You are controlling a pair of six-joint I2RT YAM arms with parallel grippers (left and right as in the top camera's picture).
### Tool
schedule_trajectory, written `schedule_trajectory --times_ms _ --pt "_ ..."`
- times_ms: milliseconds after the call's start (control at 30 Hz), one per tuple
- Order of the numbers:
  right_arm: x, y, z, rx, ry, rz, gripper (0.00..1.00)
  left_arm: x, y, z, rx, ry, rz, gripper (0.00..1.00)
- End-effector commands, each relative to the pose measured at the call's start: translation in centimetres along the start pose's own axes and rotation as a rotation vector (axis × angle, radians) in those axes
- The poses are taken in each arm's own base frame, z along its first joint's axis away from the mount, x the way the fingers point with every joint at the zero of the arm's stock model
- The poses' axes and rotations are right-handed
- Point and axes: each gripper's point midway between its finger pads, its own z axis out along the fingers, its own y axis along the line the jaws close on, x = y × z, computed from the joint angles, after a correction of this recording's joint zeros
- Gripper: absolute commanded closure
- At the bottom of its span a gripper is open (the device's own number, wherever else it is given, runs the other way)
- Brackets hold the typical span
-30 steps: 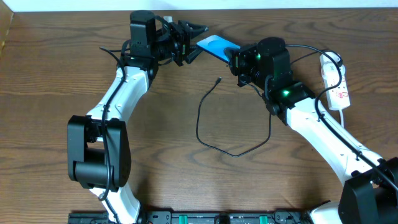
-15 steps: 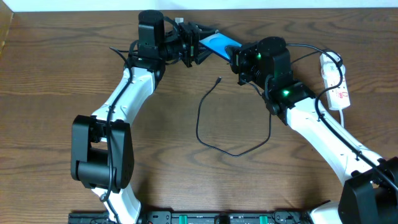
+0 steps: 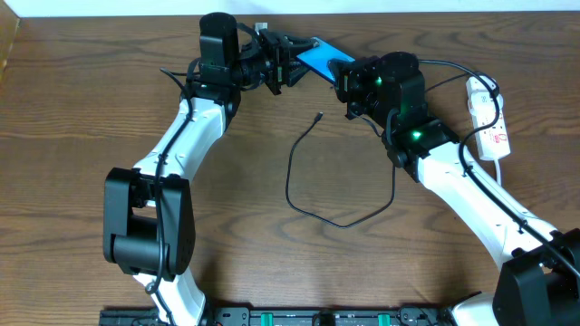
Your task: Plug charger to phone and switch on socket
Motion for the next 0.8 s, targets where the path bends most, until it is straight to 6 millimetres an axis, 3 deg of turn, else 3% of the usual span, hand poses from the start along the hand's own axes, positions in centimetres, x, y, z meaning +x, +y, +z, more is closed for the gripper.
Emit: schedule_trajectory --times_ms 0,200,467,667,767 --pt "1.99 0.50 0.03 -0.010 0.056 -0.047 0.99 1.25 -1.33 -0.11 0.018 0.035 0.008 0.67" --pt "2.35 0.42 0.13 -0.011 0.043 -0.060 0.99 1.39 -1.30 0.00 0.016 0.039 -0.010 0.67" --pt "2.76 0.58 0.16 -0.020 0.046 -0.087 0.99 1.71 -1.22 0.10 0.013 0.052 -0.010 0.93" --pt "2.71 0.58 0.16 -0.020 0.043 -0.090 0.99 1.71 -1.22 0.10 0.013 0.052 -0.009 0.93" --pt "2.69 0.47 0.16 -0.016 0.042 -0.090 0.91 1.71 -1.22 0.10 0.013 0.052 -0.009 0.93"
